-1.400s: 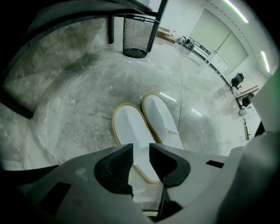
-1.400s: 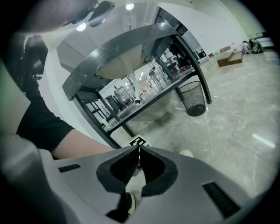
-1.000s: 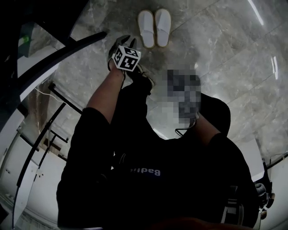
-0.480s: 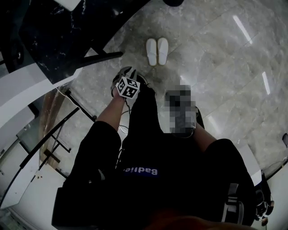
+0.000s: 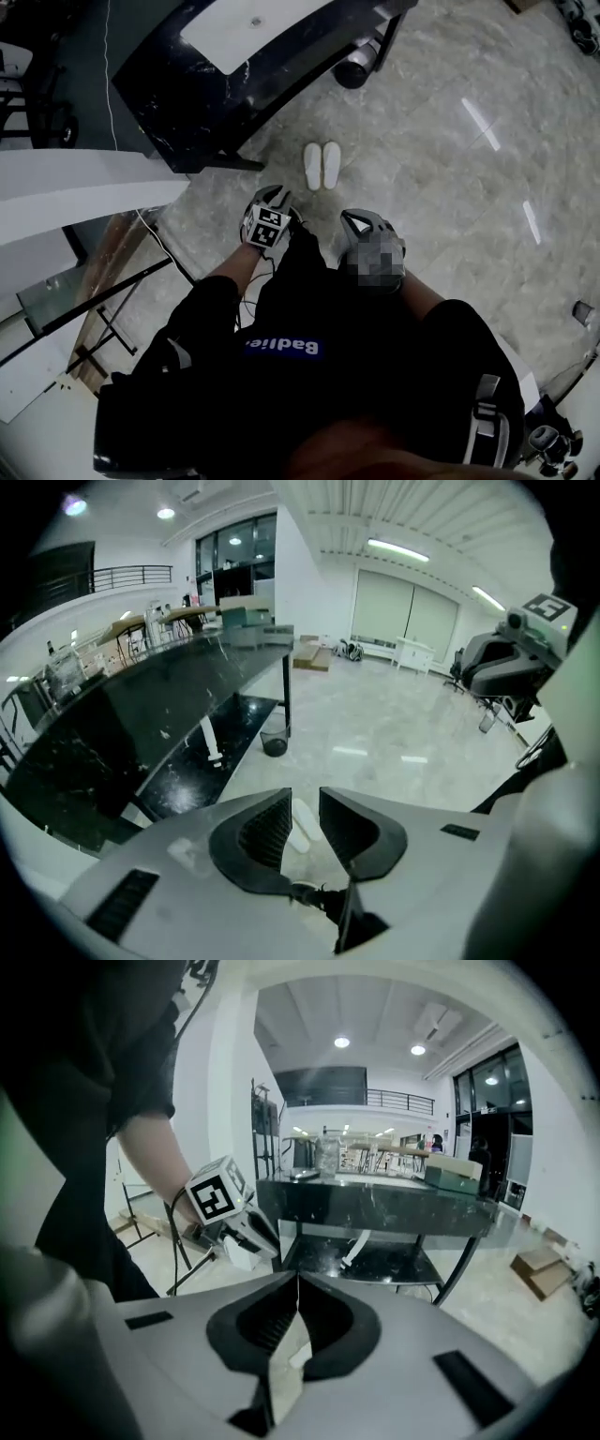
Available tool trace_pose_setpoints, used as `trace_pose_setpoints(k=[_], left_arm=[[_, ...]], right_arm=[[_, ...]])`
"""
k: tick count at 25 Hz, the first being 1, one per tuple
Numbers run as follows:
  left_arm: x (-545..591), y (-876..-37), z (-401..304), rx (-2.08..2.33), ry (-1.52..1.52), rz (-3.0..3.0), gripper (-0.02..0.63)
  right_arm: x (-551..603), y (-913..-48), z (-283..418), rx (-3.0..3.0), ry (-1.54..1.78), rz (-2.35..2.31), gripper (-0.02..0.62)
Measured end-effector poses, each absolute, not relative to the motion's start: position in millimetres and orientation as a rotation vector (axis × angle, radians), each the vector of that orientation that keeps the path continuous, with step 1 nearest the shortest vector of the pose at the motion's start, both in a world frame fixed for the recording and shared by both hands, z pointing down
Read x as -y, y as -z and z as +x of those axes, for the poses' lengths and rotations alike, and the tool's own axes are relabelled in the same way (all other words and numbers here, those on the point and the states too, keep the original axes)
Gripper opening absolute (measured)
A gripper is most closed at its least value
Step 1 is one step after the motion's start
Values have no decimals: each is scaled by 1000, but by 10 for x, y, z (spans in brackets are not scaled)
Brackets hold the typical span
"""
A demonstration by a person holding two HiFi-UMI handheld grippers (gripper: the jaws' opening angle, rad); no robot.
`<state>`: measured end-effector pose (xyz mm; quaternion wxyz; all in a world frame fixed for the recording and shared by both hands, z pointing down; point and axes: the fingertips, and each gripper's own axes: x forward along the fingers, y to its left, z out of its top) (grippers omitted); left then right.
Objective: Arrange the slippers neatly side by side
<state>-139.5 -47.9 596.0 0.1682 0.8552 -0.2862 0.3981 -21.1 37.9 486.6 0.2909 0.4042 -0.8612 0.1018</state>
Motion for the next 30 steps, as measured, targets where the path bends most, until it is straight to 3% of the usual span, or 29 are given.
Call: trace_pose_setpoints(k=[7, 17, 19, 30], left_arm=[[635, -4230, -1301, 1011, -709, 2606, 88], [293, -2366, -654, 825, -192, 2861, 85], [172, -2127, -546, 799, -126, 2910, 0], [-116, -1911, -296, 727, -36, 3010, 0]], right_arm=[[48, -3481, -119, 2436, -144, 1289, 0], [193, -2097, 216, 2673, -398, 1597, 0], [134, -1994, 173, 2707, -393, 1599, 0], [-30, -1967, 149, 2730, -264, 1553, -1]])
